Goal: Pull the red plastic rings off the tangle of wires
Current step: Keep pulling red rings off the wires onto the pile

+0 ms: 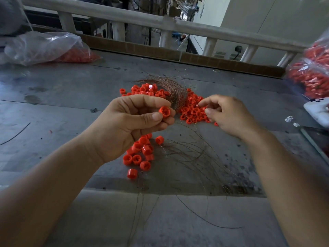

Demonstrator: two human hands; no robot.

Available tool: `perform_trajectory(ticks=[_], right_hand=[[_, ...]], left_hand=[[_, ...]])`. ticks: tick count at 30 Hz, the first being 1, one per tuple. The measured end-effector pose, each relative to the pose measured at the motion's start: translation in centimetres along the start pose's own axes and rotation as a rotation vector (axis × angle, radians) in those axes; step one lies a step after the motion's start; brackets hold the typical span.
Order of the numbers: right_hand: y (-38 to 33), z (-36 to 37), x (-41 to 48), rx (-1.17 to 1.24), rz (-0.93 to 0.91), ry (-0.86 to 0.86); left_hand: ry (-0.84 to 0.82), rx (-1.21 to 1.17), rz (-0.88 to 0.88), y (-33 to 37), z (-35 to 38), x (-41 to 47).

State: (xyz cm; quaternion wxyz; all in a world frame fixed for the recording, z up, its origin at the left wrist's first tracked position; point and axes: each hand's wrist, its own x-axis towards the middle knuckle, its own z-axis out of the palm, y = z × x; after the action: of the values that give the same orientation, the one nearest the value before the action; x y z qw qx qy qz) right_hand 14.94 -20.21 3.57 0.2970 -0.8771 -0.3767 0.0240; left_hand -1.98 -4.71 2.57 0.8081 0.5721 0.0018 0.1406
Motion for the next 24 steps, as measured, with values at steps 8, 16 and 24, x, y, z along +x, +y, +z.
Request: perform_trajectory(ticks=[8, 16, 24], right_hand=[[-3.1, 0.6, -1.5, 0.633, -0.006, -0.093], [-3.4, 1.0, -1.7, 0.869, -0.007, -0.234], [-3.9, 1.3, -2.2, 0.904, -0.066, -0.259]], left_hand=[[0.025, 0.034, -0.017, -0.1, -0.1, 0.1], [0.039, 0.041, -0.025, -0.2, -0.1, 0.1], [0.061, 0.089, -0.016, -0.4, -0.1, 0.2]])
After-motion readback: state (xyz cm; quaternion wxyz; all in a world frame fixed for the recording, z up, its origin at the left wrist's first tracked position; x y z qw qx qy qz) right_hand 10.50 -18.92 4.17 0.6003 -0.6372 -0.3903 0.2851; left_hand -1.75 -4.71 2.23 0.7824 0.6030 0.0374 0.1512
